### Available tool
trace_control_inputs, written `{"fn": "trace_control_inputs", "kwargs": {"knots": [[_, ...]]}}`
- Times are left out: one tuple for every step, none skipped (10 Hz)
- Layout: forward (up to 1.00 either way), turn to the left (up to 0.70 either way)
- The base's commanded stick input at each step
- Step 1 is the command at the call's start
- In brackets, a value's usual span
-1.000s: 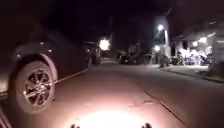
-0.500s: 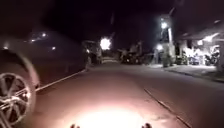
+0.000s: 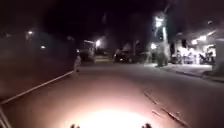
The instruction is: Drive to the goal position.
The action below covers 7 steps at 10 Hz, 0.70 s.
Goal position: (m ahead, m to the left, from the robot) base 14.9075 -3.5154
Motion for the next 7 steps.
{"fn": "trace_control_inputs", "kwargs": {"knots": [[0.85, 0.0], [0.85, 0.0], [0.85, 0.0], [0.85, 0.0], [0.85, 0.0], [0.85, 0.0], [0.85, 0.0]]}}
